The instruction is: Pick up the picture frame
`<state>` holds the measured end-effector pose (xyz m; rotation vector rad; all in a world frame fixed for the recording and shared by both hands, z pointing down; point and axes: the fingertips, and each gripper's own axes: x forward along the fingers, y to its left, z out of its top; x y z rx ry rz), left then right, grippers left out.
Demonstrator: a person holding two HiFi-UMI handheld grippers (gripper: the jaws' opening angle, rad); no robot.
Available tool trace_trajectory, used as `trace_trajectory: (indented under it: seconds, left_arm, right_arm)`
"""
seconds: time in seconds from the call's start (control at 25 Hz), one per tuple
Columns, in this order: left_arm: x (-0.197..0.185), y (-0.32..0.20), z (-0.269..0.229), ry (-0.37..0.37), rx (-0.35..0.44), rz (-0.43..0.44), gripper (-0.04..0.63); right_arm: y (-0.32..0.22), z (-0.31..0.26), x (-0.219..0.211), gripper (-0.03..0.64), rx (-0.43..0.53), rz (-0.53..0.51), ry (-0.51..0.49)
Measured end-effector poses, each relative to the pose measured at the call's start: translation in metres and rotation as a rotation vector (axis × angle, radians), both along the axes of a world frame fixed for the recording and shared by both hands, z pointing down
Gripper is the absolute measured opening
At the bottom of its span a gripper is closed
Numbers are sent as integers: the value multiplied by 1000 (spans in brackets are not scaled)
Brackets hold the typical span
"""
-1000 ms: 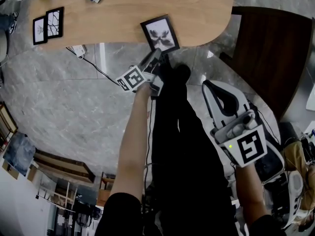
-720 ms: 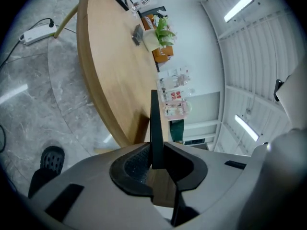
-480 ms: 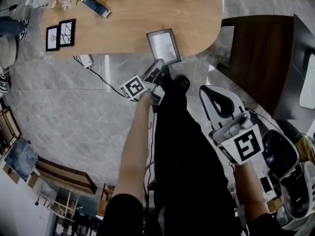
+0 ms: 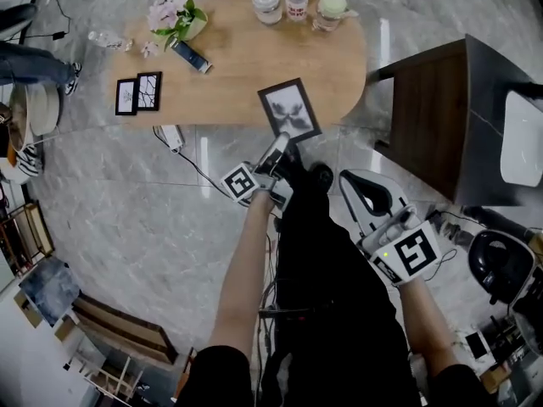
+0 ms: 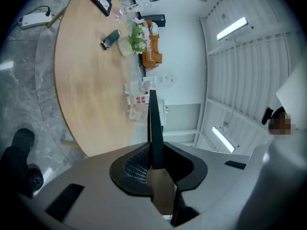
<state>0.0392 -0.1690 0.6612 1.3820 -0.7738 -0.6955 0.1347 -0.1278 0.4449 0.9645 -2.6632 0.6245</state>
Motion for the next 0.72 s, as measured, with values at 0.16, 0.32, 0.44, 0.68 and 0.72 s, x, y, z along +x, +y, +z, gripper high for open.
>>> trace_trajectory:
  seconds: [0.16,0.32,0.44,0.68,0.72]
  left_arm:
    - [9,6,-45,11,32,-6,74]
    - [18,10,-86,-2,71,44,74]
    - [16,10,-127,9,113,38,74]
    - [3,4,-208,28,190,-1,74]
    - [2,3,-221,25,200,0,74]
  right_arm:
    - [11,-27,6,12,23,-2,-29]
    - [19,-51,15,12,53,6,-36]
    - [23,-75,20,12,85,14,-36]
    - [26,-132,27,12,165,48,-63]
    - [25,-142,29,12,179,54,-68]
